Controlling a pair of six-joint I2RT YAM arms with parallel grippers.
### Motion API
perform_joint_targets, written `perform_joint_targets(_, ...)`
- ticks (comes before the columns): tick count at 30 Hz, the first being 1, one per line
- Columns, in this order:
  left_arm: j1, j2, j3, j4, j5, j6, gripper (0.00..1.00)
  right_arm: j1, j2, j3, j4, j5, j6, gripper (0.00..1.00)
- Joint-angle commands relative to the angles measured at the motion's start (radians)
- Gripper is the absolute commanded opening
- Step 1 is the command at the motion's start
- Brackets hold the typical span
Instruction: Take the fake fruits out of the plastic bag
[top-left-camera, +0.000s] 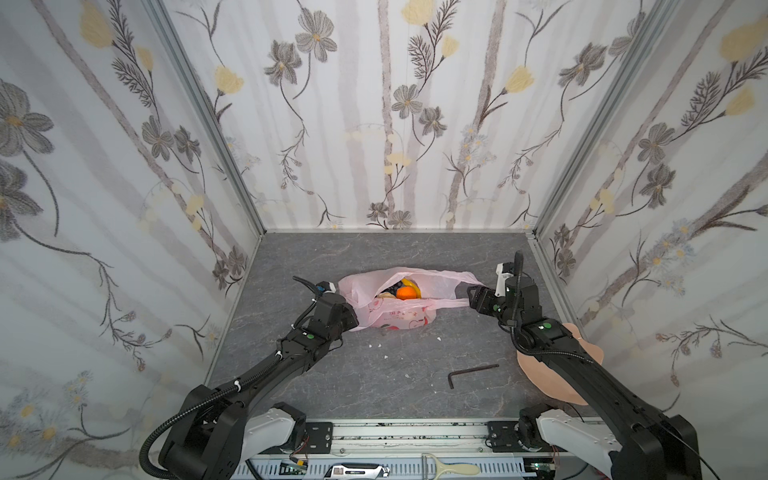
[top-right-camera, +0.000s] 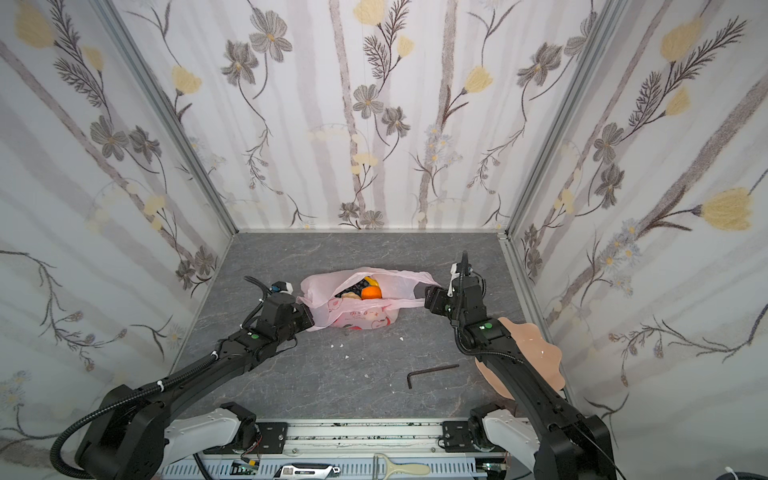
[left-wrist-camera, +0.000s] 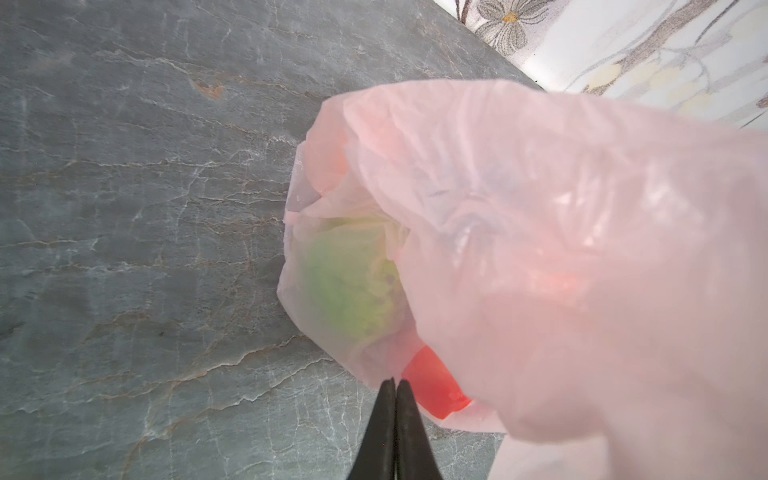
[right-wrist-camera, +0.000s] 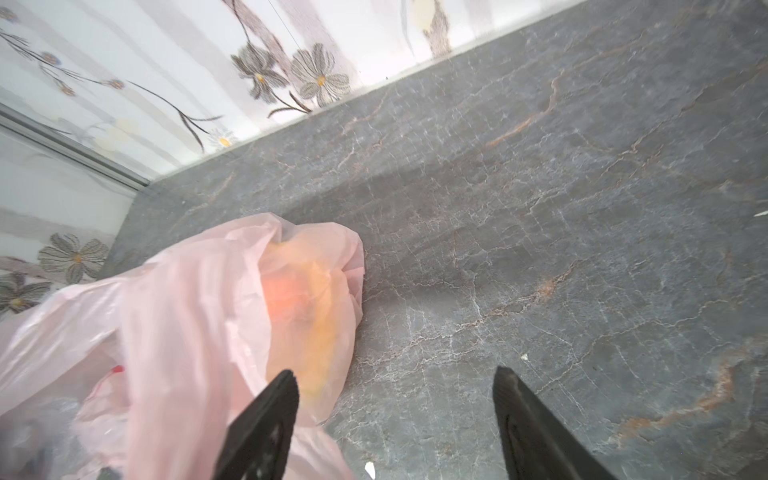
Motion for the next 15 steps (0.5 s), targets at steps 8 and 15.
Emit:
perform_joint_targets(8, -0.021, -0.029, 0.006, 0.023, -0.063, 0.011, 0.0, 0.238, -0.135, 0.275, -0.357, 0.285, -0.065, 0.78)
perform_joint_targets(15, -0.022, -0.05, 0.003, 0.022, -0.049, 0.009, 0.0, 0.416, 0.08, 0.405, -0.351, 0.276, -0.073, 0.76)
